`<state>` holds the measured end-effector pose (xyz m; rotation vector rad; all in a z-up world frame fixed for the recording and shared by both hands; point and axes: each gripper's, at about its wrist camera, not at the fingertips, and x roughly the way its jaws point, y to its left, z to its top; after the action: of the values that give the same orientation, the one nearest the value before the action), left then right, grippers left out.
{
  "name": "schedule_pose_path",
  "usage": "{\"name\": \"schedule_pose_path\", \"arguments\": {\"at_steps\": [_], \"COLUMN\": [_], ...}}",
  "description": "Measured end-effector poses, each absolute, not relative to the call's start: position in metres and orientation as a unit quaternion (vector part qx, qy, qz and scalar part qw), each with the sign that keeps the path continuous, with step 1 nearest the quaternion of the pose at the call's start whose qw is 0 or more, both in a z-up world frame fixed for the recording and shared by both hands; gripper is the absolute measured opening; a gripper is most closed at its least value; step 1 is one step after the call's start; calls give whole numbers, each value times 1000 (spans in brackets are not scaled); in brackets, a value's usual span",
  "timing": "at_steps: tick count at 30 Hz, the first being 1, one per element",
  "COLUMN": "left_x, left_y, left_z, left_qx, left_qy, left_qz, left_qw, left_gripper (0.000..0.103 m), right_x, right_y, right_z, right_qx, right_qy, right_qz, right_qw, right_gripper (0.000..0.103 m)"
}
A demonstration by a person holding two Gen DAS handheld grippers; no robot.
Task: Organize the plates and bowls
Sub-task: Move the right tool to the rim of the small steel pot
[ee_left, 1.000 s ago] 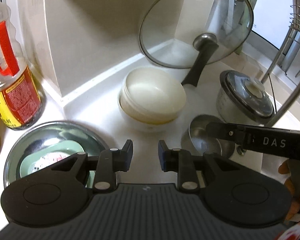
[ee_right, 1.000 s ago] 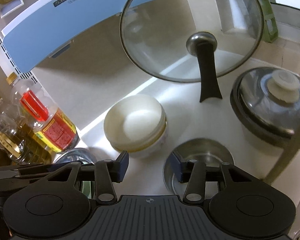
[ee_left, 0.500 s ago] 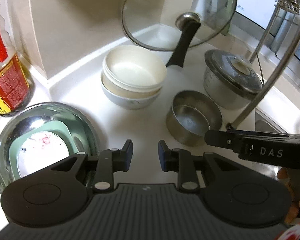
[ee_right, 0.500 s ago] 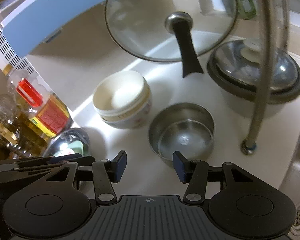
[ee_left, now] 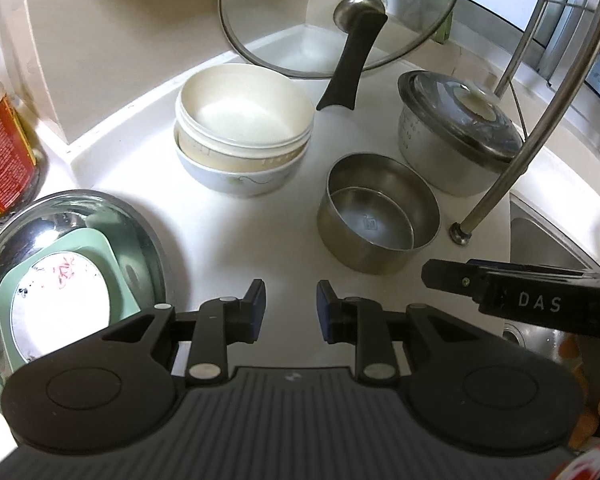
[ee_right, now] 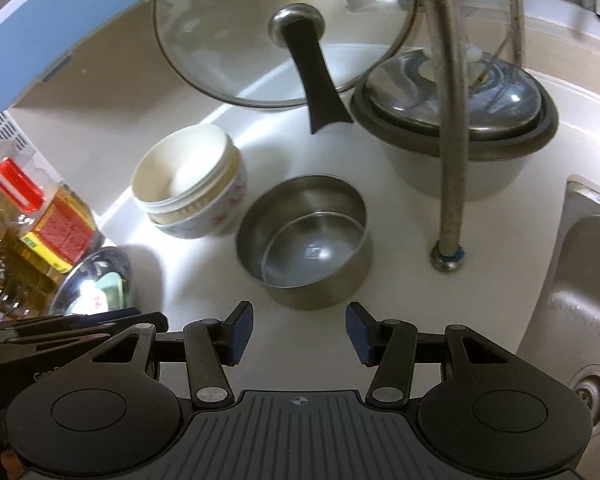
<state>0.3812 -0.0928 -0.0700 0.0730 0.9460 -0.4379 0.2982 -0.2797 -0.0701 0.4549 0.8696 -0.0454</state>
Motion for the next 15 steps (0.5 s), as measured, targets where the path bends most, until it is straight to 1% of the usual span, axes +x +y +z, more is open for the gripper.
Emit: {"name": "schedule_pose_path", "arguments": {"at_steps": [15], "left_x": [390], "left_y": [-106], "left_z": [-71], "left_qx": [43], "left_qy": [448], "left_qz": [-218], "left_qw": [866], "left_gripper": [24], "right_x": [305], "right_y": [-287], "right_z": [-76], "right_qx": [216], "right_qy": [415], "right_qz": [-41], "right_qw": [883], "right_gripper": [52]}}
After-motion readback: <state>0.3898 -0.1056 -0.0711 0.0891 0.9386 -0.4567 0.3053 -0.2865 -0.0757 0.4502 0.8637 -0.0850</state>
